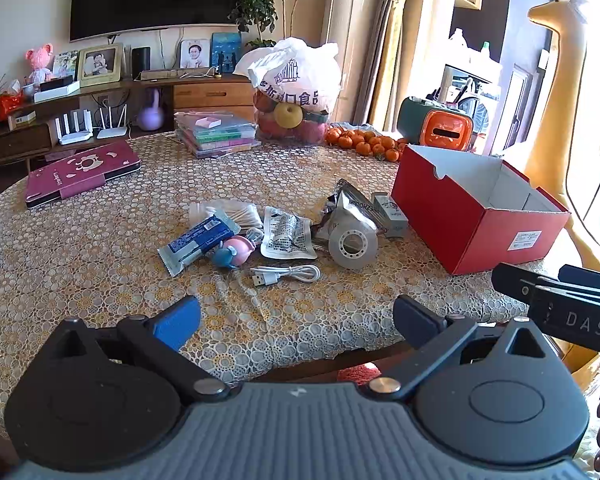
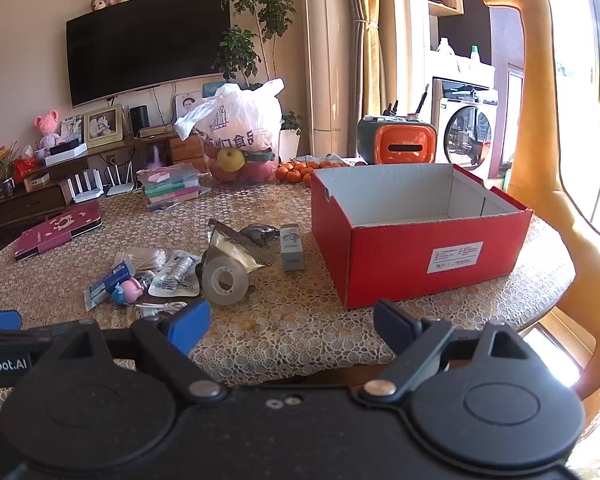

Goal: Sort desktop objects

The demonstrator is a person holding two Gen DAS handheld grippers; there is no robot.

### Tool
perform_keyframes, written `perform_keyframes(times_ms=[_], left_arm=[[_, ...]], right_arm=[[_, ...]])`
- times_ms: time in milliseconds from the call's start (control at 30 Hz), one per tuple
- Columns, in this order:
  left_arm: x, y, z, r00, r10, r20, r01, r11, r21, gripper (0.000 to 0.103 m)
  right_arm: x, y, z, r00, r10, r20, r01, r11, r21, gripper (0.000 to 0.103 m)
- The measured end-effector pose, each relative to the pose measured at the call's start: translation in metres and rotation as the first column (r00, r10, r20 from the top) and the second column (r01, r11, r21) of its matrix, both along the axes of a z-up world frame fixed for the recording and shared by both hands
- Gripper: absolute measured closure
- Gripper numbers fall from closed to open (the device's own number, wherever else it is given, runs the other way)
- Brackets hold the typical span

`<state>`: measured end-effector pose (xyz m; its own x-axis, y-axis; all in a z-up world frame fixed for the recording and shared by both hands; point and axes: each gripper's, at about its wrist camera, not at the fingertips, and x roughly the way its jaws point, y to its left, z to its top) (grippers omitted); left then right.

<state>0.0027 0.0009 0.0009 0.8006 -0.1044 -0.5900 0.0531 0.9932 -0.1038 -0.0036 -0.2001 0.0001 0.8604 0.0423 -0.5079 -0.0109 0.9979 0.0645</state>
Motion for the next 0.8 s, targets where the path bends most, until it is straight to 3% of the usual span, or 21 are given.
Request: perform_keyframes(times_ms=[367,800], left_arm=[[0.009,0.004,0.0,0.999,-0.012,0.039,0.012,1.0,-0.006,0.0],[0.046,0.027,-0.014,0.987,0.137,0.085,-0.142,0.989,0.047,0.0]], right_arm=[[0.016,0.005,-0.005,0.998,0.068,0.013,-0.068,0.998,0.013,0.014],[0.065,0.016,-0.017,0.989,0.147,0.028,-0.146,0.989,-0.03,0.014]])
